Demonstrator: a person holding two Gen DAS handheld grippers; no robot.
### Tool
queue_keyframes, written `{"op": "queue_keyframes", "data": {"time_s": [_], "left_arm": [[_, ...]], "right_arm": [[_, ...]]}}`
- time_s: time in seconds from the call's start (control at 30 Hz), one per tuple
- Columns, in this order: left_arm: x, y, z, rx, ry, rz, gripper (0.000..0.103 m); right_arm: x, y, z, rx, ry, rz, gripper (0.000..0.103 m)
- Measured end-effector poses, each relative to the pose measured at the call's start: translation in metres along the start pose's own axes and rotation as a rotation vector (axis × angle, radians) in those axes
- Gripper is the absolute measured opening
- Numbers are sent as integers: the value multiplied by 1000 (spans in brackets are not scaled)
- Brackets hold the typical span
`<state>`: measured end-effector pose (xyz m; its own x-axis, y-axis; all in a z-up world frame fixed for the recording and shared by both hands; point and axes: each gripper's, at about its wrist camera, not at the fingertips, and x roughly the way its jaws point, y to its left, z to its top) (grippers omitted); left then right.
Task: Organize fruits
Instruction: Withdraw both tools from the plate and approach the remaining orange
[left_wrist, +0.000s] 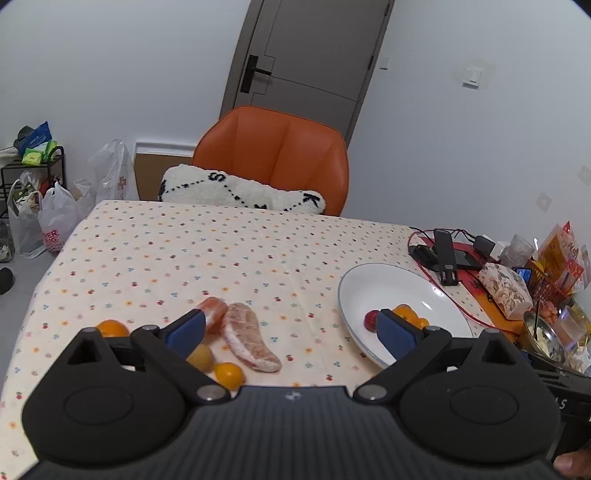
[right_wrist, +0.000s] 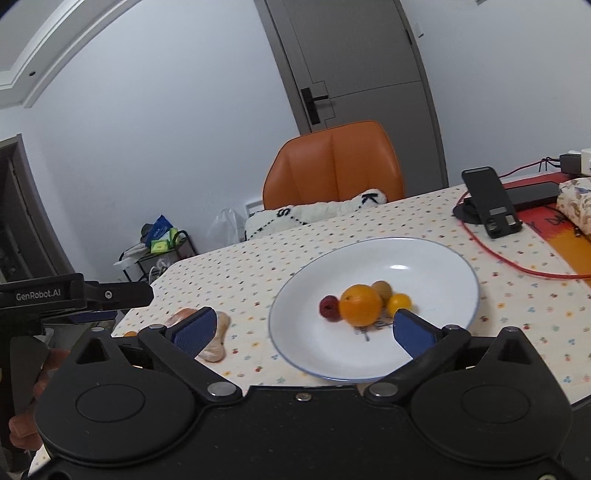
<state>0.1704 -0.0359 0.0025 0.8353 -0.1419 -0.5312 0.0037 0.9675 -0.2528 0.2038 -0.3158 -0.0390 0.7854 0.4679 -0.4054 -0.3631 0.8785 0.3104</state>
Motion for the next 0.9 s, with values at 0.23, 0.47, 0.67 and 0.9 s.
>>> {"op": "queue_keyframes", "data": {"time_s": [0.23,0.47,0.67,0.9], "left_arm": [[-12,19,0,-15,-4,20,98],[-20,37,2,-11,-3,64,98],[-21,55,1,-18,-1,95,98],[-18,72,-1,-34,0,115,97]], "right_arm": [[8,13,-1,-8,21,24,103],[19,22,-1,15,50,49,103],[29,36,-1,-11,76,82,103],[44,56,-2,-53,102,108,101]]}}
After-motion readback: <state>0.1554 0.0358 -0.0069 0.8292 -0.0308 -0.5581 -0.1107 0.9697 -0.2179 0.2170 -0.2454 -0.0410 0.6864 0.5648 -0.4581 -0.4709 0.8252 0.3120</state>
